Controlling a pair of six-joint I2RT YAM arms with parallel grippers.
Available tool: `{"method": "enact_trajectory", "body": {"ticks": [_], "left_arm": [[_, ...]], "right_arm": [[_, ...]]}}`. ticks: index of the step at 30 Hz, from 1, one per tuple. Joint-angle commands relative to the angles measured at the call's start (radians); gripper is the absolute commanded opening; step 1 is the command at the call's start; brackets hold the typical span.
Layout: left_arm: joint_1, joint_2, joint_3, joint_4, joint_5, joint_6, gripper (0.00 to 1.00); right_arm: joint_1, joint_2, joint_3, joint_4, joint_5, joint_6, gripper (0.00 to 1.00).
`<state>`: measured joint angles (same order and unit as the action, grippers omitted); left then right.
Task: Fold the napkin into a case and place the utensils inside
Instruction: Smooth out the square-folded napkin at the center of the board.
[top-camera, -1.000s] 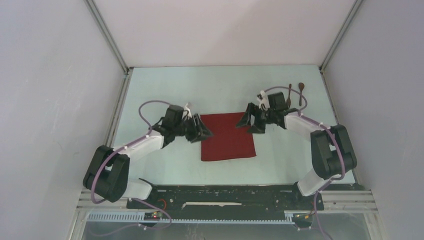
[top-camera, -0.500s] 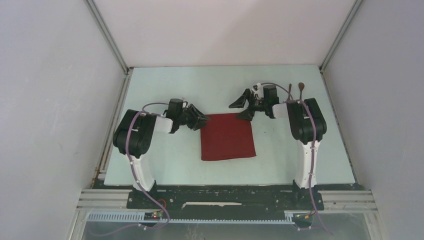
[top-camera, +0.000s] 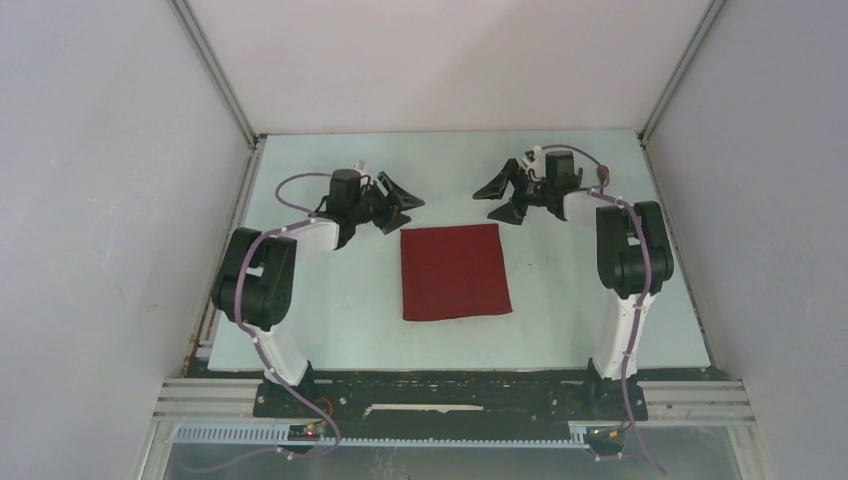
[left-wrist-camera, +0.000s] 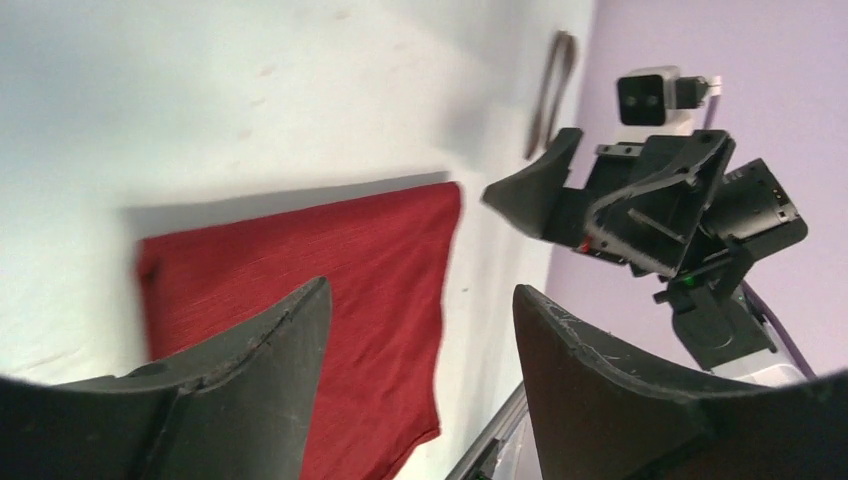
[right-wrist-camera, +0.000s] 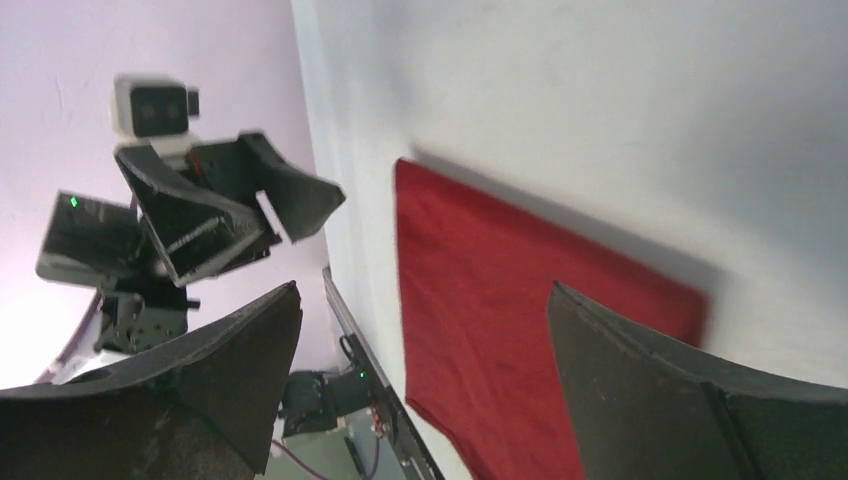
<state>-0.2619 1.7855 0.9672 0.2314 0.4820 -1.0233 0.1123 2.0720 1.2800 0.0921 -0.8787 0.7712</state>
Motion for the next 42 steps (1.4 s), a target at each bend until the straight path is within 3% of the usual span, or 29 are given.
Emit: {"method": "enact_trajectory", "body": {"ticks": [1, 7, 11, 14, 18, 21, 23, 28, 32, 35, 40, 42], "left_arm": [[-0.026, 0.022, 0.050, 0.108, 0.046, -0.067, 0.72], [0.001, 0.209, 0.038, 0.178, 0.006, -0.110, 0.71], [0.025, 0.244, 0.049, 0.100, -0.022, -0.046, 0.73], [0.025, 0.176, 0.087, -0.081, -0.090, 0.068, 0.76], [0.017, -0.018, 0.094, -0.261, -0.148, 0.202, 0.81], [0.011, -0.147, 0.039, -0.292, -0.119, 0.212, 0.82], [0.010, -0.190, 0.009, -0.280, -0.080, 0.184, 0.84], [0.007, -0.149, -0.026, -0.096, 0.080, 0.058, 0.80], [-0.020, -0.016, -0.074, 0.132, 0.203, -0.094, 0.66], [-0.045, -0.022, -0.172, 0.206, 0.193, -0.104, 0.56], [-0.054, -0.108, -0.348, 0.253, 0.157, -0.041, 0.52], [-0.056, -0.131, -0.390, 0.224, 0.125, -0.011, 0.52]], "right_arm": [[0.086, -0.089, -0.021, 0.039, -0.013, 0.002, 1.00], [0.056, 0.051, -0.067, 0.226, -0.061, 0.105, 1.00], [0.000, 0.086, -0.071, 0.186, -0.056, 0.053, 1.00], [-0.045, 0.062, -0.070, 0.094, -0.041, -0.011, 1.00], [-0.036, -0.076, -0.054, -0.226, 0.088, -0.199, 1.00], [0.031, -0.210, -0.055, -0.385, 0.214, -0.276, 1.00], [0.106, -0.266, -0.069, -0.397, 0.225, -0.274, 1.00], [0.218, -0.328, -0.117, -0.264, 0.205, -0.139, 1.00], [0.274, -0.302, -0.213, 0.071, 0.098, 0.080, 1.00], [0.283, -0.217, -0.221, 0.250, 0.026, 0.208, 0.98], [0.264, -0.077, -0.208, 0.538, -0.023, 0.416, 0.96], [0.273, -0.030, -0.175, 0.580, -0.024, 0.455, 0.95]]}}
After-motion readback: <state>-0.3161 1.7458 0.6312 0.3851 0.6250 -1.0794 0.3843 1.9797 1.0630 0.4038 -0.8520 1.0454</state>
